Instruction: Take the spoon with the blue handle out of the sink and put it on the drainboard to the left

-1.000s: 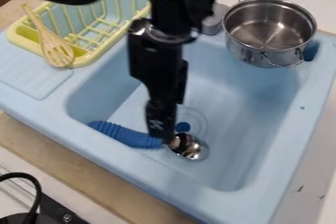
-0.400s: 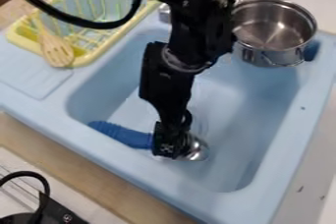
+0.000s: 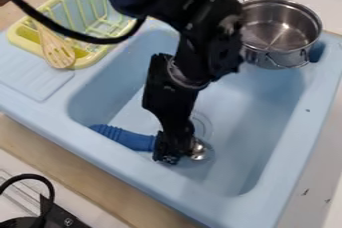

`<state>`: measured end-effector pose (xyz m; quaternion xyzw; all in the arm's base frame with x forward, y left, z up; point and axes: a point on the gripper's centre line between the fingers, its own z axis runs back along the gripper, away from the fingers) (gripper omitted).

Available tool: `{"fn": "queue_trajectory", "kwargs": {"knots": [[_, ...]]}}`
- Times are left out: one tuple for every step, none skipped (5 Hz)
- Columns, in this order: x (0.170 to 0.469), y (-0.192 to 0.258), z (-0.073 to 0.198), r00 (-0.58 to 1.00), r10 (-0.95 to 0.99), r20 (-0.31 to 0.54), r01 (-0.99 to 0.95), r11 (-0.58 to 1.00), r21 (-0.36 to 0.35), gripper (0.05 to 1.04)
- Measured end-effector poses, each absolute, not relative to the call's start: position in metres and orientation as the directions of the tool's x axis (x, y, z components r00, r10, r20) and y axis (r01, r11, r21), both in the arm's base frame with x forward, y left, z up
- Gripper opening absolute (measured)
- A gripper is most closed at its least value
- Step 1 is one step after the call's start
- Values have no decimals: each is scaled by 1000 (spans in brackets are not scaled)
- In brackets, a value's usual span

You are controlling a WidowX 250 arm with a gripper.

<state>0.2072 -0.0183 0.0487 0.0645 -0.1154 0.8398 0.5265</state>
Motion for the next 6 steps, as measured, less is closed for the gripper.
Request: {"fn": "queue_trajectory", "kwargs": {"knots": [[216, -20, 51, -433, 873, 223, -898, -396, -193, 999], [220, -18, 53, -454, 868, 202, -880, -401, -254, 999], [224, -17, 51, -461, 866, 196, -867, -391, -310, 999], [225, -16, 47, -458, 871, 175, -865, -391, -316, 999], [228, -16, 44, -460, 874, 157, -861, -396, -320, 954], [230, -17, 39, -474, 866, 156, -852, -407, -329, 690]]}}
